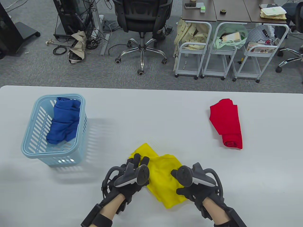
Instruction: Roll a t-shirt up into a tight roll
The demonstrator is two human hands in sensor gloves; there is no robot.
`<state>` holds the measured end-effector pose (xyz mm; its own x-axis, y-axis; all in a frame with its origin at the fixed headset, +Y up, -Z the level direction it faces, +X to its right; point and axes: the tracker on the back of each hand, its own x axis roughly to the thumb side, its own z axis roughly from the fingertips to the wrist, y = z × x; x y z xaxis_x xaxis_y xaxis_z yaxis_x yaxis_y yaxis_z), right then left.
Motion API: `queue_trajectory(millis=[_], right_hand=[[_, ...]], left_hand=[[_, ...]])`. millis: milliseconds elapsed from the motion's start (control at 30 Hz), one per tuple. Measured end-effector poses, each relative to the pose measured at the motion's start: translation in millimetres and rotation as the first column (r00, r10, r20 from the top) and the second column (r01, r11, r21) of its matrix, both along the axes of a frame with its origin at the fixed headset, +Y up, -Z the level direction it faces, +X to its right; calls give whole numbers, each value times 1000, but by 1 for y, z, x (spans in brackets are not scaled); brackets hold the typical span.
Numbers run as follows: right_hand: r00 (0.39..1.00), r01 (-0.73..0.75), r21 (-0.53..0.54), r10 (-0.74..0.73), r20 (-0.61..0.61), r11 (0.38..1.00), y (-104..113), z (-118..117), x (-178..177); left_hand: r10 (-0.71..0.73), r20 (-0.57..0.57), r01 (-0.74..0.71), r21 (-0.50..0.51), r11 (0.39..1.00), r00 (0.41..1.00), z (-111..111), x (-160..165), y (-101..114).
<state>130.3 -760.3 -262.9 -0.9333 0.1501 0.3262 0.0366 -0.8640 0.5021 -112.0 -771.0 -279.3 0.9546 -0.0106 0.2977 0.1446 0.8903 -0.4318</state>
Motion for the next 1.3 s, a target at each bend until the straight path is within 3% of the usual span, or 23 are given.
queue_trajectory(millis=[100,167,300,400,533,600,667,767,900,1000,1100,1200,1300], right_hand=[[1000,16,-6,-15,1,1000,0,0,0],[999,-34,1,34,39,999,-1,-1,4],[971,-163,-22,164,176,986,2,-8,28],[934,-179,-59,189,305,982,5,-13,52],[886,-203,-82,219,408,976,6,-17,76],[906,-163,-74,179,384,984,7,-17,75],[950,-2,-42,15,313,999,11,-16,62],[960,164,-65,-144,241,984,10,-10,37],[976,-121,55,108,190,991,9,-9,19],[968,-35,36,25,248,999,14,-12,30],[939,-65,81,33,342,995,26,-14,58],[865,-82,103,19,502,991,36,-17,96],[754,-206,53,124,645,977,39,-16,128]], left_hand=[[27,-79,-28,-6,1000,996,-4,1,-6],[-46,-73,44,-28,999,996,-8,1,-6],[-35,-131,31,-34,999,991,-14,-15,-4],[9,-200,-27,-90,996,980,-20,-27,-5],[-7,-231,-12,-82,997,973,-23,-42,-4],[5,-234,-26,-88,996,972,-23,-44,-6],[30,-197,-51,-104,993,980,-19,-40,-10],[30,-133,-41,-74,996,991,-16,-27,-8],[-4,-88,-1,-58,998,996,-13,-12,-10],[28,-109,-37,-76,996,994,-15,-15,-8],[27,-122,-40,-103,994,992,-17,-22,-5],[-14,-165,-5,-114,993,986,-19,-35,2],[-153,-279,155,-15,988,948,-22,-57,14]])
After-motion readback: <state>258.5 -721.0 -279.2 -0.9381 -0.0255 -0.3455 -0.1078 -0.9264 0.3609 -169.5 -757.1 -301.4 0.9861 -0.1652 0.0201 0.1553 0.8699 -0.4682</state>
